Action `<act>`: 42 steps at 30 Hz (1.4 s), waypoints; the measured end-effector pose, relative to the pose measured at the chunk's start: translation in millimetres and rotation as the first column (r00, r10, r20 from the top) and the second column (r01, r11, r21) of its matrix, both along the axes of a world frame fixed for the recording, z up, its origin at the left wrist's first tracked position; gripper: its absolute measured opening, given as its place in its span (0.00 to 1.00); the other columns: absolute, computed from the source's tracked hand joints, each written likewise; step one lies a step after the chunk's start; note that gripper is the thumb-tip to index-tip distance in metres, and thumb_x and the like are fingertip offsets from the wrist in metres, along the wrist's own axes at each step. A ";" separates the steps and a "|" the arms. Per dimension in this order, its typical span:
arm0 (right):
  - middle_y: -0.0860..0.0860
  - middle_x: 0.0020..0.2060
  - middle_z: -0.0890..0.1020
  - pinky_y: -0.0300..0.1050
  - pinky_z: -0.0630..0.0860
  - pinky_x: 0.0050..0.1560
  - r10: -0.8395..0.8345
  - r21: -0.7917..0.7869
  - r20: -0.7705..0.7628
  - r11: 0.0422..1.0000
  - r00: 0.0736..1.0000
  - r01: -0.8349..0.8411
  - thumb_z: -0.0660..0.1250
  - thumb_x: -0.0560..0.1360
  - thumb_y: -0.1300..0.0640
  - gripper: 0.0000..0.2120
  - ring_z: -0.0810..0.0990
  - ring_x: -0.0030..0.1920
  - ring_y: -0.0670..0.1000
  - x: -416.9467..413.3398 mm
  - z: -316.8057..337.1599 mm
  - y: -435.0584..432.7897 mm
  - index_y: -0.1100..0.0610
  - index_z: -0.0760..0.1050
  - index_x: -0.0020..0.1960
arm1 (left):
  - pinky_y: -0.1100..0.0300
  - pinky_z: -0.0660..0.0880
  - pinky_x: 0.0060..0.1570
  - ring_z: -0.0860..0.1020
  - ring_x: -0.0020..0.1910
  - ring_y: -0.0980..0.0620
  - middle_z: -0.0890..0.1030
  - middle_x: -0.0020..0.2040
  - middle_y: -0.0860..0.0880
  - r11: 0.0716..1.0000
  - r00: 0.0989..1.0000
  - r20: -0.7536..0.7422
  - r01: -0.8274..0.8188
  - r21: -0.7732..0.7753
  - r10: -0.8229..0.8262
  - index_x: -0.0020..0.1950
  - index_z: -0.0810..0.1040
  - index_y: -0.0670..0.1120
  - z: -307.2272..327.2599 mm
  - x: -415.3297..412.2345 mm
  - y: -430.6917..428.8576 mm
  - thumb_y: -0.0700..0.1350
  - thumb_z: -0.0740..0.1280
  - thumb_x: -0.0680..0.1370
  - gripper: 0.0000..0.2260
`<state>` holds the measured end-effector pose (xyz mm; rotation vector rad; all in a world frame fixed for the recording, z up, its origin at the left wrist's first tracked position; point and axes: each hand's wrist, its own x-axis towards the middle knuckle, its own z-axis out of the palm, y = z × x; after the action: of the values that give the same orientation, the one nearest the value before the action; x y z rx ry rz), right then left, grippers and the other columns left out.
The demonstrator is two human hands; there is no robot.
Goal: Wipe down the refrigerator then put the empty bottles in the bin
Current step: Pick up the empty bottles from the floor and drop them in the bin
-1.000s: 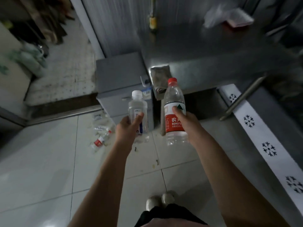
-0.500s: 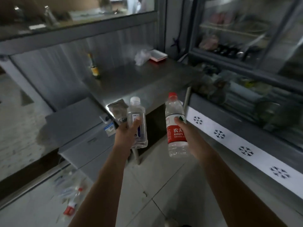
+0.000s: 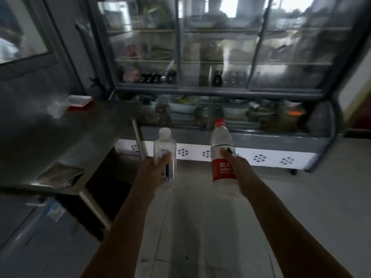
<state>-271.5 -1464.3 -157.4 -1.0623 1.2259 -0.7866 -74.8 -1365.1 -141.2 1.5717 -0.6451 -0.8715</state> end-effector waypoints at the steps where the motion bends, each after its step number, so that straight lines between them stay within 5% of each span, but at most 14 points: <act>1: 0.61 0.45 0.82 0.54 0.79 0.47 -0.043 -0.011 0.003 0.999 0.999 0.043 0.69 0.71 0.44 0.24 0.82 0.40 0.58 -20.2 2.0 6.4 0.62 0.75 0.56 | 0.59 0.77 0.32 0.79 0.37 0.50 0.79 0.40 0.46 0.999 0.999 0.001 0.050 0.005 -0.050 0.50 0.77 0.40 2.6 -15.9 -2.8 0.52 0.68 0.75 0.15; 5: 0.57 0.39 0.82 0.45 0.77 0.36 -0.213 -0.028 0.040 0.976 0.976 0.214 0.69 0.72 0.47 0.17 0.81 0.35 0.53 -104.2 3.9 37.3 0.60 0.76 0.51 | 0.62 0.75 0.32 0.78 0.35 0.51 0.80 0.36 0.47 0.977 0.976 0.052 0.213 0.000 -0.213 0.39 0.78 0.46 10.8 -87.2 -10.3 0.51 0.66 0.76 0.10; 14: 0.57 0.37 0.81 0.42 0.77 0.34 -0.578 -0.036 0.046 0.814 0.815 0.580 0.68 0.74 0.49 0.15 0.81 0.34 0.53 -331.2 -9.0 149.3 0.61 0.76 0.48 | 0.56 0.79 0.42 0.81 0.44 0.46 0.82 0.45 0.43 0.832 0.826 0.108 0.553 0.042 -0.554 0.47 0.80 0.45 2.9 -308.4 11.8 0.57 0.66 0.75 0.15; 17: 0.57 0.37 0.81 0.44 0.77 0.36 -0.673 -0.017 0.019 0.739 0.739 0.674 0.67 0.74 0.48 0.16 0.81 0.35 0.55 -404.3 -10.2 195.2 0.62 0.76 0.48 | 0.68 0.74 0.25 0.79 0.38 0.50 0.80 0.42 0.44 0.766 0.765 0.039 0.643 0.017 -0.643 0.49 0.78 0.43 1.3 -393.8 34.3 0.53 0.66 0.76 0.14; 21: 0.61 0.43 0.81 0.53 0.79 0.44 -0.797 -0.006 -0.003 0.604 0.604 0.797 0.69 0.72 0.46 0.22 0.81 0.39 0.59 -492.8 -11.9 250.2 0.65 0.76 0.53 | 0.58 0.77 0.34 0.80 0.38 0.48 0.81 0.41 0.44 0.650 0.650 -0.043 0.759 0.023 -0.758 0.46 0.79 0.45 -4.5 -500.2 62.9 0.54 0.67 0.74 0.13; 24: 0.62 0.44 0.82 0.56 0.80 0.46 -0.868 0.013 -0.008 0.496 0.496 0.868 0.69 0.70 0.43 0.24 0.82 0.41 0.60 -546.9 -12.7 287.4 0.64 0.77 0.50 | 0.62 0.76 0.30 0.79 0.36 0.49 0.81 0.40 0.45 0.566 0.567 -0.038 0.824 0.027 -0.823 0.45 0.79 0.45 -3.3 -566.7 78.2 0.54 0.66 0.75 0.12; 30: 0.55 0.32 0.79 0.40 0.74 0.30 -0.948 0.024 -0.044 0.314 0.315 0.949 0.65 0.75 0.45 0.18 0.79 0.30 0.52 -637.1 -19.3 331.2 0.62 0.76 0.43 | 0.59 0.77 0.32 0.80 0.36 0.46 0.82 0.42 0.39 0.387 0.388 -0.074 0.922 0.036 -0.919 0.48 0.79 0.39 -6.1 -681.4 87.4 0.54 0.68 0.74 0.17; 36: 0.59 0.39 0.80 0.47 0.77 0.40 -0.968 0.032 -0.112 0.224 0.226 0.974 0.65 0.74 0.42 0.23 0.80 0.37 0.57 -726.3 -26.8 317.0 0.63 0.76 0.48 | 0.54 0.77 0.39 0.80 0.40 0.43 0.81 0.43 0.39 0.276 0.278 -0.100 0.960 0.039 -0.955 0.46 0.79 0.40 -21.6 -785.9 69.3 0.53 0.68 0.74 0.15; 42: 0.56 0.36 0.79 0.44 0.75 0.36 -0.954 0.018 -0.178 0.244 0.243 0.970 0.64 0.75 0.43 0.22 0.79 0.35 0.55 -825.0 -27.5 252.8 0.63 0.75 0.48 | 0.56 0.78 0.35 0.81 0.35 0.46 0.83 0.38 0.41 0.243 0.245 -0.111 0.969 0.037 -0.963 0.43 0.80 0.41 -32.0 -890.2 7.6 0.55 0.67 0.74 0.16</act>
<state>-1096.6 -1211.5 -184.9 -0.0554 2.0544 -1.5760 -965.0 -1357.5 -173.2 1.0494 -1.6529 -1.9072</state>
